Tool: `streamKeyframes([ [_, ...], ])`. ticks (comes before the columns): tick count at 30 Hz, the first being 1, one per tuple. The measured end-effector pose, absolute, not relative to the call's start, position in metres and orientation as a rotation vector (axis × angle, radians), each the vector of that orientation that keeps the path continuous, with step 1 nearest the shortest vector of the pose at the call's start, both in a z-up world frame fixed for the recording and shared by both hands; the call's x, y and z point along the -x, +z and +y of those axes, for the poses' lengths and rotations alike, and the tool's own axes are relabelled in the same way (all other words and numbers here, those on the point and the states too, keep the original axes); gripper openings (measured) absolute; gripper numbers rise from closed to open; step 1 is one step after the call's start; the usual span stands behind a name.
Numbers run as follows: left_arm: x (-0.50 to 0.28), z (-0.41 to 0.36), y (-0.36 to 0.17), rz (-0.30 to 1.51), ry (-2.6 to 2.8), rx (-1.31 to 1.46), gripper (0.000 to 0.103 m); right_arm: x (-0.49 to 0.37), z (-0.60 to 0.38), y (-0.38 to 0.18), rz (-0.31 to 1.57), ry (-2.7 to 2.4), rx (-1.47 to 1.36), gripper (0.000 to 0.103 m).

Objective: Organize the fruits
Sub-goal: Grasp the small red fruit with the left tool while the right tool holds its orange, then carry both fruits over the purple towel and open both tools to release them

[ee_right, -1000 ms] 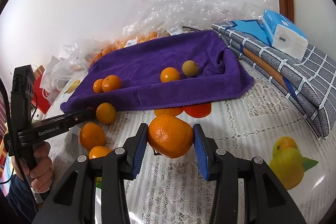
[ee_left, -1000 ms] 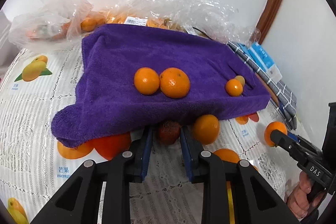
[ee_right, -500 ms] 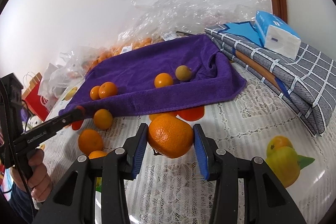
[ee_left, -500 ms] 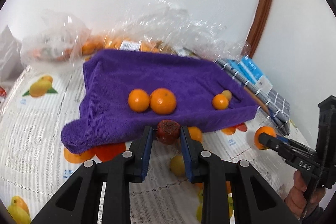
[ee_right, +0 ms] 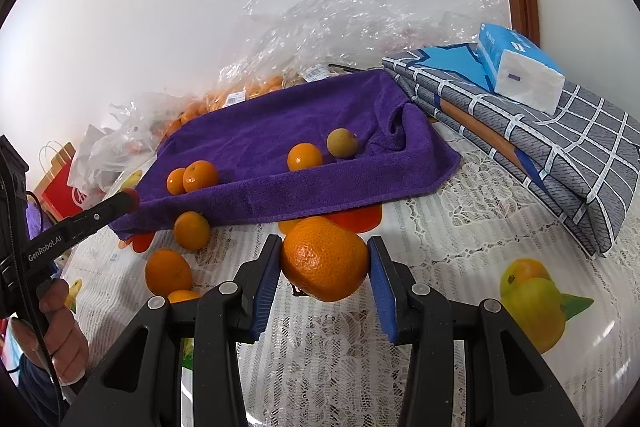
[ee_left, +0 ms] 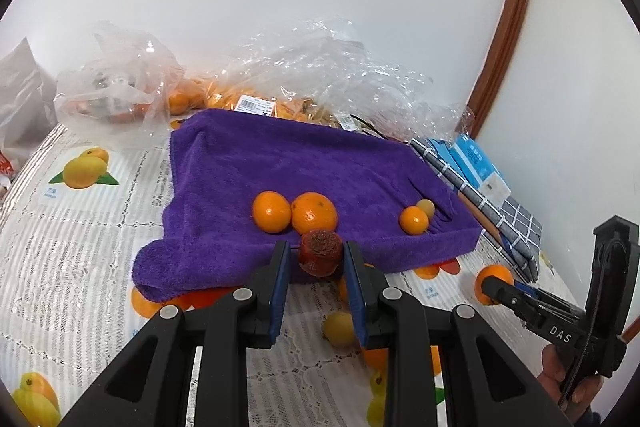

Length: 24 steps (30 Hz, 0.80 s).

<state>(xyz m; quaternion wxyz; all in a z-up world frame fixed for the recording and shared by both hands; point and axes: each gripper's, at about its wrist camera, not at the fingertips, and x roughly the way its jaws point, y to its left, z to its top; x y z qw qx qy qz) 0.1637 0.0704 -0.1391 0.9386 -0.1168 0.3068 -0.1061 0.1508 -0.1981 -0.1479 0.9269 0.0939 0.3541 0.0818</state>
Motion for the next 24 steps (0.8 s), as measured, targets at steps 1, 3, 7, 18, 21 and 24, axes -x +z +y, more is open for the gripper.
streamKeyframes([
  [1,-0.164,0.071,-0.139,0.625,-0.211,0.241,0.026,-0.151,-0.198,-0.148,0.725,0.166,-0.194,0.043],
  [3,-0.165,0.073,-0.139,0.623,-0.201,0.247,0.026,-0.15,-0.199,-0.148,0.722,0.163,-0.197,0.043],
  [7,-0.165,0.076,-0.139,0.622,-0.191,0.26,0.026,-0.15,-0.2,-0.147,0.718,0.16,-0.203,0.043],
  [18,-0.166,0.084,-0.137,0.613,-0.155,0.279,0.026,-0.148,-0.203,-0.147,0.701,0.142,-0.224,0.043],
  [21,-0.167,0.088,-0.136,0.61,-0.134,0.288,0.026,-0.148,-0.204,-0.145,0.694,0.147,-0.231,0.043],
  [24,-0.168,0.092,-0.132,0.6,-0.139,0.306,0.026,-0.151,-0.202,-0.143,0.698,0.136,-0.22,0.043],
])
